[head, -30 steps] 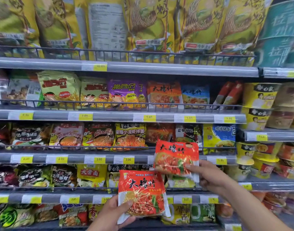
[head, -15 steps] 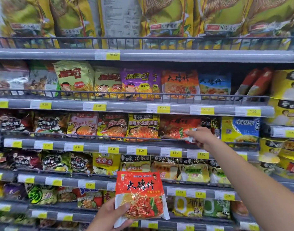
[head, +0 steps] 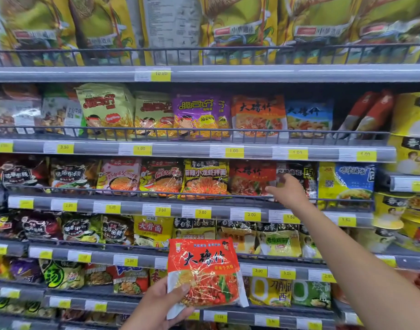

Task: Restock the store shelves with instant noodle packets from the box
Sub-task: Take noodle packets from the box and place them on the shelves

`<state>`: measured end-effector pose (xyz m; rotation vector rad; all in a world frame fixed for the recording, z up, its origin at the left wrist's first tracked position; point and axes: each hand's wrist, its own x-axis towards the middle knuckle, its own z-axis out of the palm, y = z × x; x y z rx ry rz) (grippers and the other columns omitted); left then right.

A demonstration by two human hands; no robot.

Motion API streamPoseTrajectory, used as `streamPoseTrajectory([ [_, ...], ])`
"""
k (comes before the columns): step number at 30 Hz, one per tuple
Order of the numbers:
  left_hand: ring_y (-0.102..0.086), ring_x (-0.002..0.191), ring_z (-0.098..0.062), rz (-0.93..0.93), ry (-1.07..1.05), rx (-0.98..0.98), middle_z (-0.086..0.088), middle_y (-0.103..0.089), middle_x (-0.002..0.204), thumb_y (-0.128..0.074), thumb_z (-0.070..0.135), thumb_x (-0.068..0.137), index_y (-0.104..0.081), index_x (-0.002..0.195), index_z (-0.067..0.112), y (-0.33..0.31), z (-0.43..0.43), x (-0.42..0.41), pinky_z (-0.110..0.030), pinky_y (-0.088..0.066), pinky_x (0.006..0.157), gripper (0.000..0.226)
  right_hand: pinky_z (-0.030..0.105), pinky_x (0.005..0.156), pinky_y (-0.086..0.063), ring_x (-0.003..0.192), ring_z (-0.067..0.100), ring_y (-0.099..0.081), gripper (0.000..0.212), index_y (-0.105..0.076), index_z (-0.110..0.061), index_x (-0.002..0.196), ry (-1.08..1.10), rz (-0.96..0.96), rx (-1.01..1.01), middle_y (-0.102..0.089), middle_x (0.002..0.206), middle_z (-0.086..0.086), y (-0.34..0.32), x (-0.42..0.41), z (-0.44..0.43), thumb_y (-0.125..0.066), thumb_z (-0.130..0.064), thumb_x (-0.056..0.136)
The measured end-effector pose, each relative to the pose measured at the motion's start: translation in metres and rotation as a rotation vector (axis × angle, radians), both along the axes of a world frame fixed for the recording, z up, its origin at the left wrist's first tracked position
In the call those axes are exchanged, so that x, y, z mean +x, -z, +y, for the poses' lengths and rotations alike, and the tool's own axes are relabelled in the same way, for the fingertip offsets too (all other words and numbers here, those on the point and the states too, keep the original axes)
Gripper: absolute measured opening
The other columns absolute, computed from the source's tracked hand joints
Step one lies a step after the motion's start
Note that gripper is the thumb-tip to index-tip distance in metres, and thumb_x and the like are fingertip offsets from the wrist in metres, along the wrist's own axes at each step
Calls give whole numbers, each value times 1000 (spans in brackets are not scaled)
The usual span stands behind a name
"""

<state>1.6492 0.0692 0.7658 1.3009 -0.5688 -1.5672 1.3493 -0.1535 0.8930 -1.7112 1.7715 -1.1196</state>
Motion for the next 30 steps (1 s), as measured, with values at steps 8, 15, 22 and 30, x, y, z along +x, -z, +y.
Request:
streamPoseTrajectory([
  [8, -63, 108, -17, 95, 40, -214, 4, -64, 122, -72, 5, 87, -63, 121, 16, -36, -33, -56, -38, -62, 77, 37, 21, 50, -40, 54, 9, -53, 34, -64, -27, 113, -400, -111, 356, -73, 93, -8, 53, -4, 126, -61, -54, 92],
  [15, -61, 113, -19, 53, 92, -381, 6, -51, 127, -65, 4, 94, -55, 118, 25, -81, -81, -98, -40, -59, 89, 34, 18, 37, -20, 39, 6, -29, 33, -55, -6, 115, -318, -745, 448, -75, 103, 13, 67, -26, 122, -67, -26, 93],
  [22, -60, 104, -12, -716, 187, -620, 14, -62, 120, -61, 25, 99, -55, 128, 28, -104, -145, -112, -35, -51, 85, 30, 21, 42, -27, 49, 8, -37, 20, -59, -13, 110, -170, -598, 277, -75, 109, 12, 30, -27, 66, -65, -25, 96],
  [30, -57, 60, -19, -1341, -75, -791, 2, -58, 77, -65, 24, 95, -40, 136, 17, -116, -197, -117, -30, -38, 45, 48, 33, 61, -48, 70, 25, -64, 43, -65, -14, 89, 77, 155, -67, -69, 77, 4, 21, -11, 15, -57, -56, 93],
])
